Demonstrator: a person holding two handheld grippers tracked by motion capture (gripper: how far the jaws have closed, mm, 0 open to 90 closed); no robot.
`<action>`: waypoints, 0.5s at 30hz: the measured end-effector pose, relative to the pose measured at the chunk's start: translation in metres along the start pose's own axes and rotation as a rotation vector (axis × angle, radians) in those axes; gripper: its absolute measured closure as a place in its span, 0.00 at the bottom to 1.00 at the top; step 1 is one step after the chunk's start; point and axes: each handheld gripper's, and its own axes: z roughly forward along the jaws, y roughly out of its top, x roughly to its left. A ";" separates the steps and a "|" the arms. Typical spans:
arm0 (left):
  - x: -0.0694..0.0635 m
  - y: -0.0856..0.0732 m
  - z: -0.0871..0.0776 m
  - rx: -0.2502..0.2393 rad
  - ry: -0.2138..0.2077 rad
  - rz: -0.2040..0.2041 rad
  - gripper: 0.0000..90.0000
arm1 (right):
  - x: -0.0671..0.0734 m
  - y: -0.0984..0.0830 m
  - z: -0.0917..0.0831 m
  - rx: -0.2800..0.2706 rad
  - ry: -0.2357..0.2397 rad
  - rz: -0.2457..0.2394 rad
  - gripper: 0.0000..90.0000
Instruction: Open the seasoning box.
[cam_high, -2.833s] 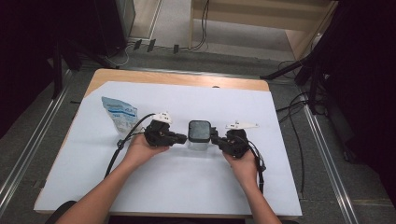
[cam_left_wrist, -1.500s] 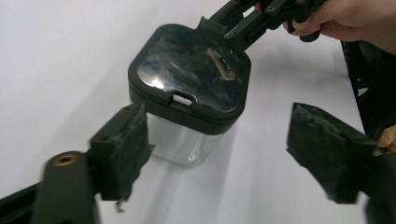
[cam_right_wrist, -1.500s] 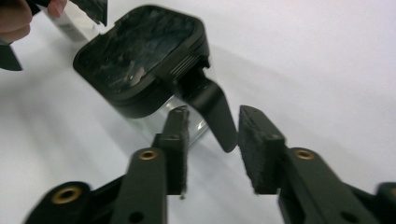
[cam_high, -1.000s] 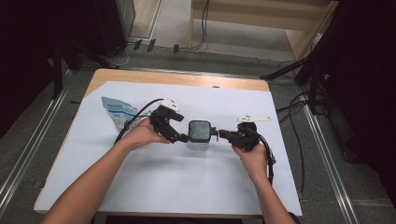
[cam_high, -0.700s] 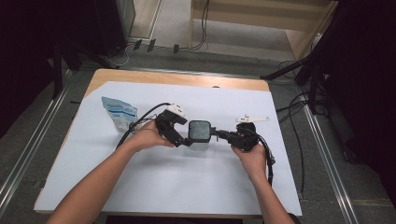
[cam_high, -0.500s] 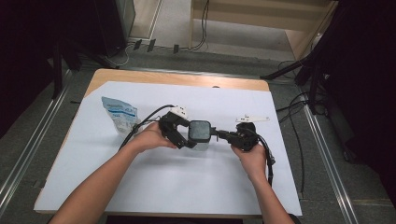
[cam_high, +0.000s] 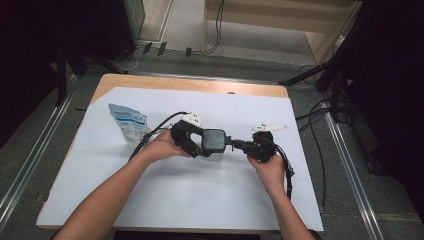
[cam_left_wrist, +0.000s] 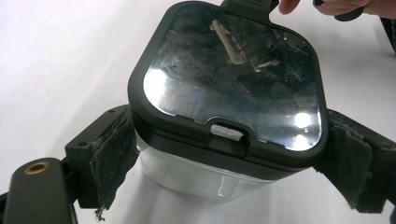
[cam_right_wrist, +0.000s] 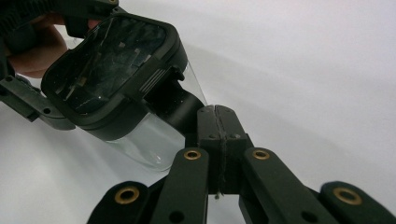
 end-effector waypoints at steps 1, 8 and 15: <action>0.000 0.000 -0.001 0.000 -0.002 0.001 0.14 | 0.000 0.000 0.000 0.000 -0.001 -0.001 1.00; -0.001 0.003 -0.008 -0.019 -0.004 0.005 0.16 | 0.000 0.000 0.001 0.001 0.001 -0.002 1.00; -0.002 0.010 -0.013 -0.016 -0.001 0.018 0.16 | 0.000 0.000 0.001 0.002 0.001 -0.002 1.00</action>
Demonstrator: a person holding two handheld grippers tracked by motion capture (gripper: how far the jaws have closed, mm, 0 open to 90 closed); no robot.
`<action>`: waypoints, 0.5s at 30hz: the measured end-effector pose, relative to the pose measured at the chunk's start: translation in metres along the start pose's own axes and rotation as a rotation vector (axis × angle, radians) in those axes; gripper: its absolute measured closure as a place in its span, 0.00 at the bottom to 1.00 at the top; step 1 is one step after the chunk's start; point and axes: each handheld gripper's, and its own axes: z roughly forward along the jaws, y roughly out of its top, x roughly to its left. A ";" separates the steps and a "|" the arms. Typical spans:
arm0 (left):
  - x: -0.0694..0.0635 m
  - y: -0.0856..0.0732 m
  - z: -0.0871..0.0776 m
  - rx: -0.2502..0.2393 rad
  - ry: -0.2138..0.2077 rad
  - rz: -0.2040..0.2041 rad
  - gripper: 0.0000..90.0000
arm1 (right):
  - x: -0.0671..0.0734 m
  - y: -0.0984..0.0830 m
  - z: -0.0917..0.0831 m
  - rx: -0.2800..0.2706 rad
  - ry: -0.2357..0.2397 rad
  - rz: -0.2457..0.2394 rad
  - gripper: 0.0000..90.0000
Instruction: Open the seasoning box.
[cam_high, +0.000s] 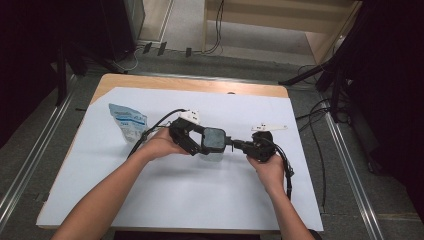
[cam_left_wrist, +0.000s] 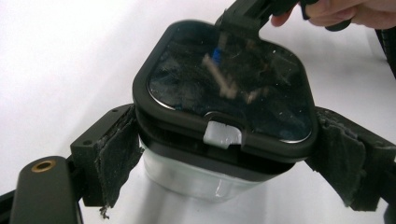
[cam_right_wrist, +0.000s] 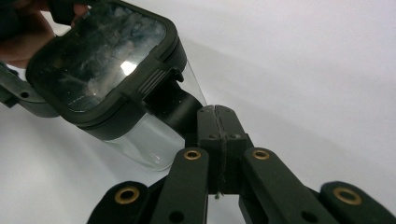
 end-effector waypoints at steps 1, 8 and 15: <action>0.000 0.002 -0.001 0.005 -0.003 0.003 0.15 | 0.000 0.000 0.000 0.000 0.001 0.000 1.00; -0.002 0.009 -0.006 -0.001 0.001 0.005 0.15 | 0.000 0.000 0.000 0.003 0.002 -0.005 1.00; -0.002 0.009 -0.011 -0.005 -0.001 0.002 0.17 | 0.000 0.000 0.000 0.003 0.003 -0.002 1.00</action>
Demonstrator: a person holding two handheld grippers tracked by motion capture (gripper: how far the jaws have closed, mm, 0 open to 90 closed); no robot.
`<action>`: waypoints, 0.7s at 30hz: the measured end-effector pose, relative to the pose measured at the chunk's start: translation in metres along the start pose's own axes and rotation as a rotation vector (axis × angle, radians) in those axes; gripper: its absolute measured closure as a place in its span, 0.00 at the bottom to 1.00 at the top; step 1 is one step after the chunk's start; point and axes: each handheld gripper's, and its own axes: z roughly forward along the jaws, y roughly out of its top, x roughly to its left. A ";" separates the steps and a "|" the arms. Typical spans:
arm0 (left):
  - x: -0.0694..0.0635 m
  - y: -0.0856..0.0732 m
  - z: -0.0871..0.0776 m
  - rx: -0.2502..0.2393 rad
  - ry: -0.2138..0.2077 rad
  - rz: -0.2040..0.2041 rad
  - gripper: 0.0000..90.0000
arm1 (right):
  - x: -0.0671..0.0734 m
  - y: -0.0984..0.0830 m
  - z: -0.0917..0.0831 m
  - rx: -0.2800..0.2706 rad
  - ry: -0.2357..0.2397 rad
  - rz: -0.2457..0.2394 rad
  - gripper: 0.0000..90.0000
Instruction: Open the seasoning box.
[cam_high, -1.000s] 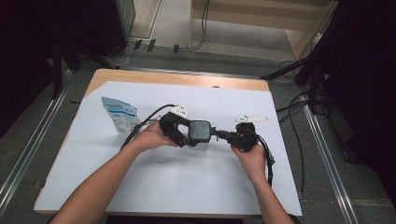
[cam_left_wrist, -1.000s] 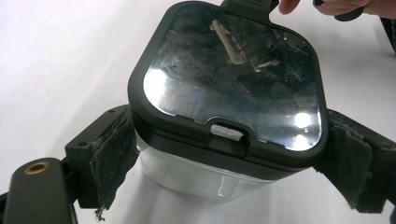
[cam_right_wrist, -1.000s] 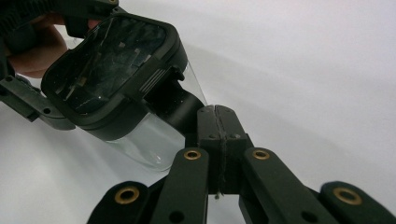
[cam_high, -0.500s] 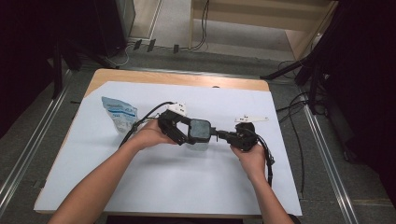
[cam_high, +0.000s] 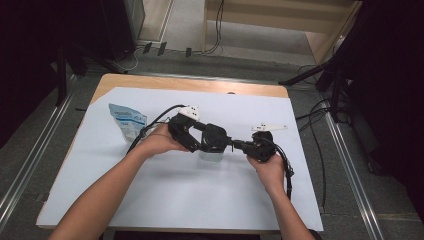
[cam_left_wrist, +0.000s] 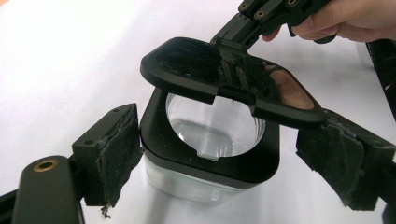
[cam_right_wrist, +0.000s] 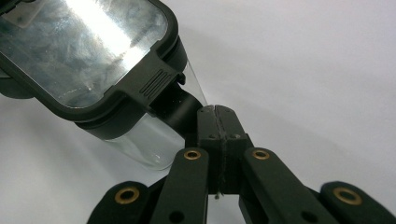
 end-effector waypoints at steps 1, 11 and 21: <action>0.000 0.000 -0.002 0.001 0.003 0.000 0.18 | 0.000 0.000 0.000 0.000 0.000 0.000 1.00; 0.000 0.011 -0.018 -0.018 -0.021 0.001 0.60 | 0.000 0.000 -0.001 -0.001 0.005 0.002 1.00; -0.008 0.031 -0.019 0.000 -0.060 -0.010 0.93 | 0.001 0.000 -0.002 -0.004 0.011 0.006 1.00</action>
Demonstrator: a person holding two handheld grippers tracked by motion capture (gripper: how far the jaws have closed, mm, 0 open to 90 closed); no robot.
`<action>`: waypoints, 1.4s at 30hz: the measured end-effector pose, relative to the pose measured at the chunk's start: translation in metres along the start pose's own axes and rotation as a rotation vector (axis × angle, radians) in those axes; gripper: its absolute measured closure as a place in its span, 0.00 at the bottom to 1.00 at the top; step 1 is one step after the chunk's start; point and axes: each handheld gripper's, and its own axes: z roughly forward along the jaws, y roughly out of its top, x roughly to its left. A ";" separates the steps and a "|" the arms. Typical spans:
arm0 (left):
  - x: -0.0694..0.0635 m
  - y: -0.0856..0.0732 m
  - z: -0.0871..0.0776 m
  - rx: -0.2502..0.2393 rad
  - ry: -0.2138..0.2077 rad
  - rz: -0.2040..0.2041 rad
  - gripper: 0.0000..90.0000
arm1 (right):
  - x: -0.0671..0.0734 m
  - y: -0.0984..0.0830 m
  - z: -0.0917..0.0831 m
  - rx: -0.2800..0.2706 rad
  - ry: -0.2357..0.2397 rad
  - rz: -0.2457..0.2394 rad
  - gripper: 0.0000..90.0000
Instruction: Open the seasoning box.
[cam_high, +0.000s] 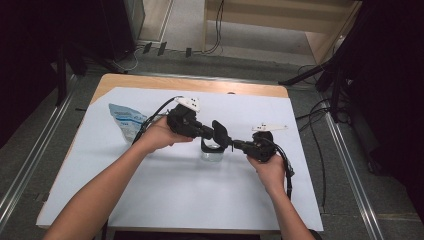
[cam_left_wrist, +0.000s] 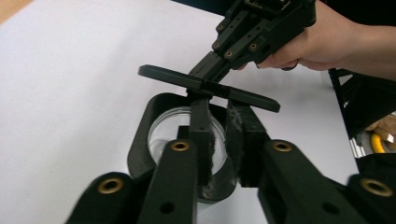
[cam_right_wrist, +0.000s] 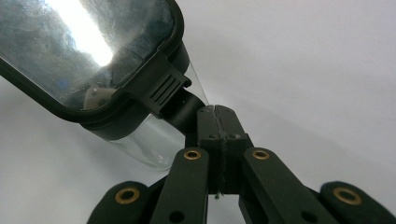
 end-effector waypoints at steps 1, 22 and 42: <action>-0.001 0.002 0.001 0.004 -0.006 -0.005 0.95 | 0.000 0.000 0.000 0.001 0.000 0.000 1.00; -0.008 0.035 0.024 0.036 -0.004 -0.022 1.00 | 0.001 -0.003 -0.001 -0.009 0.001 0.013 1.00; -0.004 0.041 0.047 0.025 -0.021 -0.055 1.00 | 0.006 -0.007 -0.001 -0.028 -0.034 0.007 1.00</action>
